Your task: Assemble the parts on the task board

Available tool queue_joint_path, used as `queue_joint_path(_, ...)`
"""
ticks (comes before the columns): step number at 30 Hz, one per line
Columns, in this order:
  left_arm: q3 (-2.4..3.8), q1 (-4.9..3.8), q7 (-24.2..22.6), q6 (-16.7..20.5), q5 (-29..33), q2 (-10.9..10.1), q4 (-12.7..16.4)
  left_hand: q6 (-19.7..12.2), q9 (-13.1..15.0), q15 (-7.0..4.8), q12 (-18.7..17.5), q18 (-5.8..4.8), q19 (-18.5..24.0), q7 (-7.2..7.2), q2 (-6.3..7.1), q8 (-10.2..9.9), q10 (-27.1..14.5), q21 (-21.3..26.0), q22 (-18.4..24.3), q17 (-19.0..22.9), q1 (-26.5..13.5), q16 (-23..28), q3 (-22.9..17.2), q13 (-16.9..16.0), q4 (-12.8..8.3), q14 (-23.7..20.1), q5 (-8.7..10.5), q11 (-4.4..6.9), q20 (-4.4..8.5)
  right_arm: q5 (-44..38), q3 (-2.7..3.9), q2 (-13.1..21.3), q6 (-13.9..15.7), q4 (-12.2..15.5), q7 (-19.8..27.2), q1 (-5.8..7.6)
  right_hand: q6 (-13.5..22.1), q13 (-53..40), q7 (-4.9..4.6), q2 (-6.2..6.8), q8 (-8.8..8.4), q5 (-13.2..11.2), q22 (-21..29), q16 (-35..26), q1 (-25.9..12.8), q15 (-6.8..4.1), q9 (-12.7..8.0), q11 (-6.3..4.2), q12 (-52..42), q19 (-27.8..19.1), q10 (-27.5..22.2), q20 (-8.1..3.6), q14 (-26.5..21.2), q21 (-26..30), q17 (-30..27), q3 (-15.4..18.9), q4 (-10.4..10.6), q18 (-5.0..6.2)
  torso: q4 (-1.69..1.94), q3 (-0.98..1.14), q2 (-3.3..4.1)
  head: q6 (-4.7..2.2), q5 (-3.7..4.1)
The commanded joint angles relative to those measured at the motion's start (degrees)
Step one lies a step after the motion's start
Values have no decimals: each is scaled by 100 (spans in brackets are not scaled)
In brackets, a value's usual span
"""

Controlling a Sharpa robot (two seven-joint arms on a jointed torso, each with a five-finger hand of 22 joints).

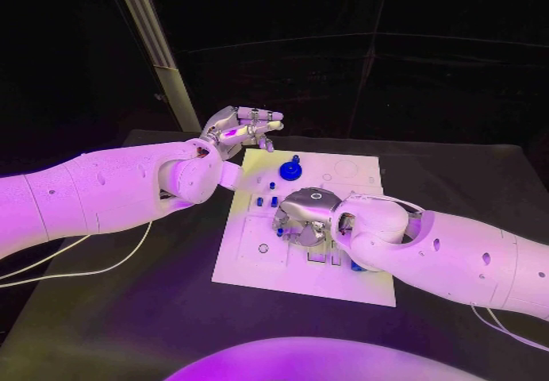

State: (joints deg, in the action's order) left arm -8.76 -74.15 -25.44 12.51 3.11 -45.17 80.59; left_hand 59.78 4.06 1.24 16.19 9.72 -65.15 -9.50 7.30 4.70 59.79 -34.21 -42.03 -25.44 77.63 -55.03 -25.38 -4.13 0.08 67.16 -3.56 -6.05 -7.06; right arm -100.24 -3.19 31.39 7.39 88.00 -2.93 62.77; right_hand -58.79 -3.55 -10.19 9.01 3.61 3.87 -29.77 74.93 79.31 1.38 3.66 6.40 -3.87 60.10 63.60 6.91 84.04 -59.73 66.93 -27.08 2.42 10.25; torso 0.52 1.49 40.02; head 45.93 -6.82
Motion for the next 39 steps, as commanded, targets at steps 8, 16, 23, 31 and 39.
queue_joint_path(8,5,-14,34,-124,21,-15,-14,-47,-8,2,31,74,-5,-34,27,-4,-65,36,13,16,22,34,24,12,-30,-34,-28,-11,10,90,-5,122,897,69,158,6,340,-18,-96,-9,1,48,107,-145,-67,99,12,105,-72,-91,-435,58,63,160,-222,367,-56,34,3,5,-3,-21,0)
queue_joint_path(16,5,-14,83,-179,21,-61,-13,-64,-10,5,36,74,-9,-46,32,-11,-78,38,16,21,35,30,24,13,-43,-33,-28,-18,8,579,6,703,1301,506,39,16,210,-29,-78,-100,37,221,128,7,-43,67,32,70,-266,20,-300,50,147,151,-54,490,-71,42,-23,0,-19,-50,12)
queue_joint_path(23,3,-14,108,-227,20,-96,-4,-73,-11,8,38,74,-12,-52,38,-13,-85,38,16,22,36,27,28,14,-48,-31,-26,-22,7,861,51,1296,962,732,-410,225,212,-13,-65,-30,7,227,144,16,-131,68,20,65,-305,57,-343,35,151,158,-57,646,-39,40,-30,-10,-25,-141,146)
queue_joint_path(31,0,-13,99,-228,20,-95,-8,-77,-11,9,42,74,-15,-56,42,-13,-88,39,17,25,41,26,30,14,-55,-31,-27,-25,6,558,72,1606,567,656,-727,342,731,-25,-208,6,4,258,260,-87,73,169,18,181,-365,48,-875,129,98,308,-251,1653,52,34,-36,-8,-24,-196,211)
queue_joint_path(39,-4,-13,95,-219,20,-90,-18,-77,-11,10,43,74,-15,-56,43,-13,-88,39,17,25,44,25,30,14,-57,-31,-27,-25,6,576,74,1613,348,551,-744,367,576,-31,-151,-165,45,264,292,-88,243,143,40,153,-530,92,-867,105,103,330,-275,1837,114,43,-18,-8,-18,-210,237)
